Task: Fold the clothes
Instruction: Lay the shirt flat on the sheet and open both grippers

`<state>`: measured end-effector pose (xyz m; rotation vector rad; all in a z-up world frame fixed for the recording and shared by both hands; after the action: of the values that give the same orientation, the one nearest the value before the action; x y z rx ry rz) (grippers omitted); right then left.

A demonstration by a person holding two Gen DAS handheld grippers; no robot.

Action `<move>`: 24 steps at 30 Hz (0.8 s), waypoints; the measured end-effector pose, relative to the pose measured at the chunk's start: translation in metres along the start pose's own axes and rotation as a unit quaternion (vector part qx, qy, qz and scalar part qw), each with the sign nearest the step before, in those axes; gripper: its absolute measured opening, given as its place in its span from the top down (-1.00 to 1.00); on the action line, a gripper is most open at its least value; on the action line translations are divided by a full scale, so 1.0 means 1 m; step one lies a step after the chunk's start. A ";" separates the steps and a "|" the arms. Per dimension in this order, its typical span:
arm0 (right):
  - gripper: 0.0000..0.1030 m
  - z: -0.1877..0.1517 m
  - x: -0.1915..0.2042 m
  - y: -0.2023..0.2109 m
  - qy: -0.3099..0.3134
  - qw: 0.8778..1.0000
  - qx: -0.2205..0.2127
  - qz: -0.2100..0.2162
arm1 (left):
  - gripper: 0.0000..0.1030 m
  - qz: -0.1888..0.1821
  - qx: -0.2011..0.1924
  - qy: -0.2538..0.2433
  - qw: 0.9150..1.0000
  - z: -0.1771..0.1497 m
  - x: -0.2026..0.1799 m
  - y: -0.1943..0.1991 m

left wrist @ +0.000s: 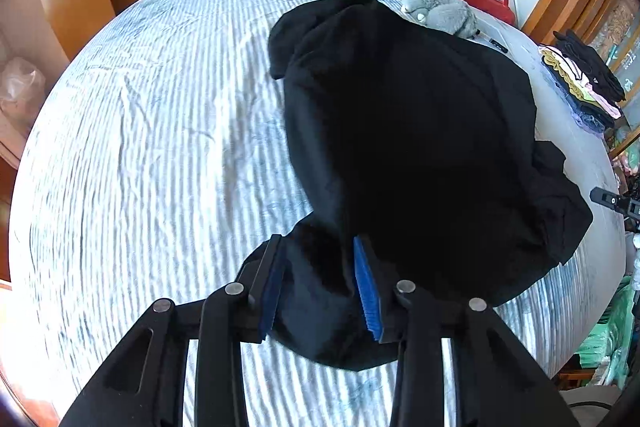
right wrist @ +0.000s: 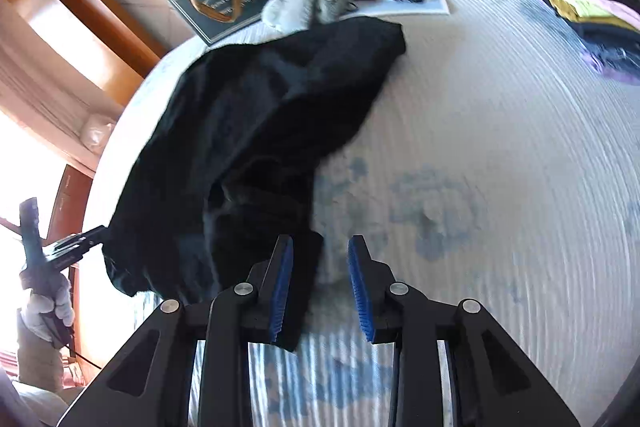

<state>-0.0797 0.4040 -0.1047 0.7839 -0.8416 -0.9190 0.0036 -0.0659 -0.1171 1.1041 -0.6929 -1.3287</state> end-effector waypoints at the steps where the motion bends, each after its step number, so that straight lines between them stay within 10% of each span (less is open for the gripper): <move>1: 0.43 -0.004 -0.002 -0.003 -0.003 1.000 0.008 0.002 | 0.32 0.002 0.003 0.005 1.000 -0.005 0.006 0.000; 12: 0.22 -0.007 0.014 -0.066 -0.008 0.998 0.055 0.032 | 0.32 0.010 0.035 0.022 0.999 -0.035 0.022 -0.023; 14: 0.81 -0.005 0.027 -0.071 0.010 0.998 0.060 0.032 | 0.32 0.008 0.039 0.019 0.999 -0.038 0.018 -0.029; 18: 0.87 0.001 0.047 -0.044 0.054 0.998 0.029 -0.033 | 0.78 0.002 0.044 0.006 0.999 -0.038 0.006 -0.030; 24: 0.91 -0.016 -0.022 0.079 -0.058 0.979 -0.082 -0.180 | 0.80 -0.046 0.009 -0.029 0.998 -0.023 -0.021 0.010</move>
<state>-0.0458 0.4581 -0.0506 0.7559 -0.7238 -1.3497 0.0251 -0.0415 -0.1130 1.1275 -0.7054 -1.4407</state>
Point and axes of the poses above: each gripper's, at about its wrist camera, not at the fingertips, and y roughly against the way its jaws point, x to its left, z to its top, the point moved 4 cm from there along -y, roughly the way its jaws point, and after that the axes turned 12 degrees about y, right-handed, at the moved point
